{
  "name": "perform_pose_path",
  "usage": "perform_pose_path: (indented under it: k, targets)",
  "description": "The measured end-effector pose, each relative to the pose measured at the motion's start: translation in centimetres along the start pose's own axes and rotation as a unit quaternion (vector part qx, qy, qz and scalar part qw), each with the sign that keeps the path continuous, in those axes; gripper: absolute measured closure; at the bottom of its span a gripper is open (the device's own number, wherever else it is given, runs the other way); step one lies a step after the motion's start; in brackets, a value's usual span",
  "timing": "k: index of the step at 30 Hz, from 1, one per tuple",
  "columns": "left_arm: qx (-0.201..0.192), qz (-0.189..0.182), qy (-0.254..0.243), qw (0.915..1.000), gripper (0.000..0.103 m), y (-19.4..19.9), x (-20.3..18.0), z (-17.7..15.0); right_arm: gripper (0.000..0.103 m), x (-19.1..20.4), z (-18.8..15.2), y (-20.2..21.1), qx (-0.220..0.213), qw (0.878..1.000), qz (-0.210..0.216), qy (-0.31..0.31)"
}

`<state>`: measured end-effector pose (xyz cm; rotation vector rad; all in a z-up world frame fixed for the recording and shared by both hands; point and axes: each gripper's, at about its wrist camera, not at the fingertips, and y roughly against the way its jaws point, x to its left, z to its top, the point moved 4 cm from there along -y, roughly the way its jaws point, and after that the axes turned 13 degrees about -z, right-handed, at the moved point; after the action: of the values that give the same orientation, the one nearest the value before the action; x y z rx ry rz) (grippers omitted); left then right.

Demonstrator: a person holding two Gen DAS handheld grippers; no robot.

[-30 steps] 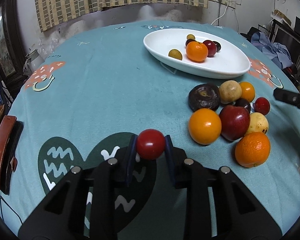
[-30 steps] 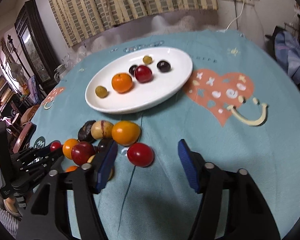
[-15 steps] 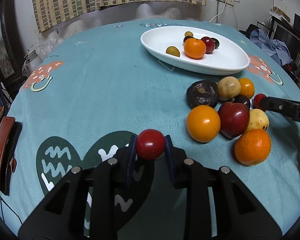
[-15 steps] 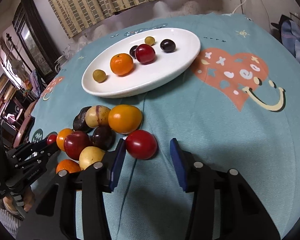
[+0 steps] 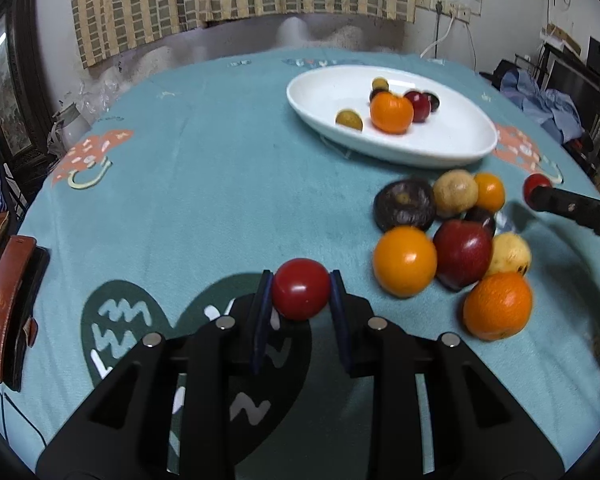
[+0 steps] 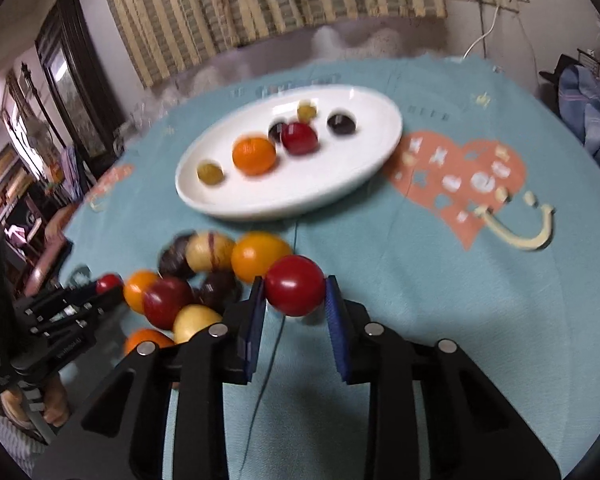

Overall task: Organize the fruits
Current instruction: 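Carry both cherry tomatoes to the plate and release them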

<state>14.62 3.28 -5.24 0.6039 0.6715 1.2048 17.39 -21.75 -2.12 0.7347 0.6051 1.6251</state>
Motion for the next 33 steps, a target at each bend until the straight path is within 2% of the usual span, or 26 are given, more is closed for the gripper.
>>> perform_pose_path:
  k: [4, 7, 12, 19, 21, 22, 25, 28, 29, 30, 33]
  targets:
    - [-0.022, -0.008, 0.008, 0.9997, 0.075, 1.2, -0.1, 3.1, 0.073, -0.5, 2.2, 1.7, -0.021, 0.999, 0.013, -0.02]
    - [-0.034, -0.008, 0.002, 0.9994, 0.075, 1.1, -0.7, 6.5, 0.073, -0.2, 4.5, 1.9, -0.033, 0.999, -0.001, -0.013]
    - [-0.039, -0.044, 0.013, 0.9982, 0.075, -1.6, -3.0, 10.8, 0.073, 0.3, 7.6, -0.7, -0.035, 0.999, -0.002, -0.023]
    - [-0.004, -0.048, -0.001, 0.9988, 0.073, -7.0, -4.8, 11.3, 0.071, -0.2, 8.7, -5.8, -0.003, 0.998, 0.017, -0.063]
    - [0.001, -0.054, -0.001, 0.9986, 0.068, -7.5, -4.7, 11.0, 0.071, -0.4, 8.4, -6.9, 0.026, 0.997, 0.012, -0.065]
    - [0.001, -0.055, 0.001, 0.9985, 0.057, -7.6, -4.5, 10.8, 0.071, -0.4, 8.3, -7.1, 0.036, 0.997, 0.009, -0.062]
    - [-0.005, -0.054, -0.003, 0.9985, 0.056, -7.2, -4.4, 10.7, 0.071, -0.3, 8.4, -6.4, 0.023, 0.998, -0.002, -0.054]
    - [-0.016, -0.054, 0.004, 0.9984, 0.055, -5.7, -3.9, 10.6, 0.071, -0.1, 8.5, -3.6, -0.002, 0.998, 0.022, -0.061]
    - [-0.026, -0.048, 0.004, 0.9985, 0.051, -4.5, -3.5, 10.5, 0.071, 0.3, 8.7, -1.7, -0.019, 0.998, 0.036, -0.056]
    - [-0.035, -0.043, 0.004, 0.9984, 0.049, -3.5, -3.2, 10.4, 0.069, 0.6, 8.8, -0.5, -0.03, 0.997, 0.043, -0.049]
    - [-0.06, -0.026, 0.012, 0.9978, 0.042, -0.3, -2.0, 8.9, 0.014, 2.0, 8.0, 3.9, -0.08, 0.995, 0.047, -0.027]
